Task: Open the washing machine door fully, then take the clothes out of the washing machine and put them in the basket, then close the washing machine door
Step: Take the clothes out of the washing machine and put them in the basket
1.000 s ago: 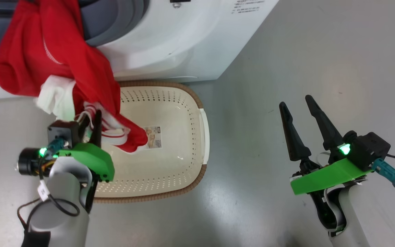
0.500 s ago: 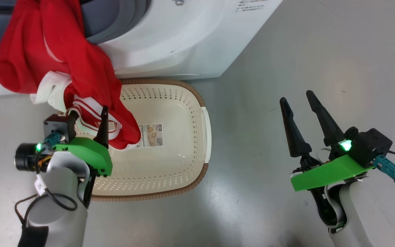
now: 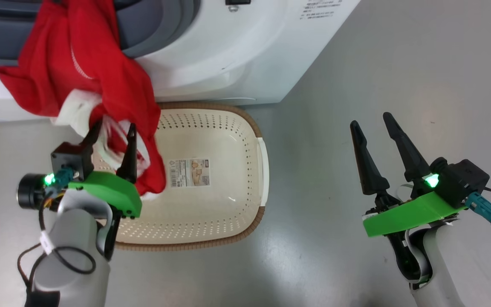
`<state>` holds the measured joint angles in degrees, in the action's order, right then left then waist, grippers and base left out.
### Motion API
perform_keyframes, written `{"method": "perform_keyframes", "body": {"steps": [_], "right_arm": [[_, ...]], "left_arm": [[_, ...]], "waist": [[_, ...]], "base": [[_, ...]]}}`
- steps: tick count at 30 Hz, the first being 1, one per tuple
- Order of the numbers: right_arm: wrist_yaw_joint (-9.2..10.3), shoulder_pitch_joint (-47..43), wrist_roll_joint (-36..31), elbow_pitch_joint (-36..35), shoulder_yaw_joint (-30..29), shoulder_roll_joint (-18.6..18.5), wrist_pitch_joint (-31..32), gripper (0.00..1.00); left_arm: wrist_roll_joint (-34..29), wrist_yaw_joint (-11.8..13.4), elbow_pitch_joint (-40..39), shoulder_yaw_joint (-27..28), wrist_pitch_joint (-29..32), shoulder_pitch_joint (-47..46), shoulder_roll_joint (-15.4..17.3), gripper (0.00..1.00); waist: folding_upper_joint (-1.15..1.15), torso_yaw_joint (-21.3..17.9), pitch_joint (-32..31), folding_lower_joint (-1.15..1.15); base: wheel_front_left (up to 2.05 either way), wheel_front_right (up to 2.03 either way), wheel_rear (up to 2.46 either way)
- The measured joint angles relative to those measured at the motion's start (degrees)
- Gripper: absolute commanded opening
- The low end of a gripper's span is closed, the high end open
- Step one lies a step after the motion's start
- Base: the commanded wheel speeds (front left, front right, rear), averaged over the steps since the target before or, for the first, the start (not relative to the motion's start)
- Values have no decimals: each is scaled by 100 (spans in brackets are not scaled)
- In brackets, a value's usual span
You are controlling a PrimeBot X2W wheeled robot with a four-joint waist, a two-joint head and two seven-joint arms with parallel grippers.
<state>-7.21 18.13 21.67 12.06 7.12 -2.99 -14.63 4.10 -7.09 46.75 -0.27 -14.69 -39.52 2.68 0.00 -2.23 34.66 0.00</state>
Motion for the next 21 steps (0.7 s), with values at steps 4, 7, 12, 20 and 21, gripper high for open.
{"method": "perform_keyframes", "body": {"steps": [4,7,12,20,21], "right_arm": [[0,-4,-11,20,-15,0,0,100],[0,-18,-16,34,-26,0,0,100],[0,-60,-31,66,-59,-1,0,100],[0,-261,-77,89,-92,-1,0,100],[0,-275,-77,94,-92,0,0,100]], "left_arm": [[1,0,-444,38,-1,281,-2,100],[15,0,-800,92,-1,510,-3,100],[53,-1,-1466,178,0,977,-4,100],[101,-7,-2407,185,-1,1667,-11,100],[103,-7,-2485,188,-1,1744,-12,100]], "waist": [[0,37,-88,0],[0,67,-155,0],[0,108,-285,0],[0,168,-468,0],[0,173,-486,0]], "base": [[0,0,0],[0,0,0],[0,0,0],[0,0,0],[0,0,0]]}}
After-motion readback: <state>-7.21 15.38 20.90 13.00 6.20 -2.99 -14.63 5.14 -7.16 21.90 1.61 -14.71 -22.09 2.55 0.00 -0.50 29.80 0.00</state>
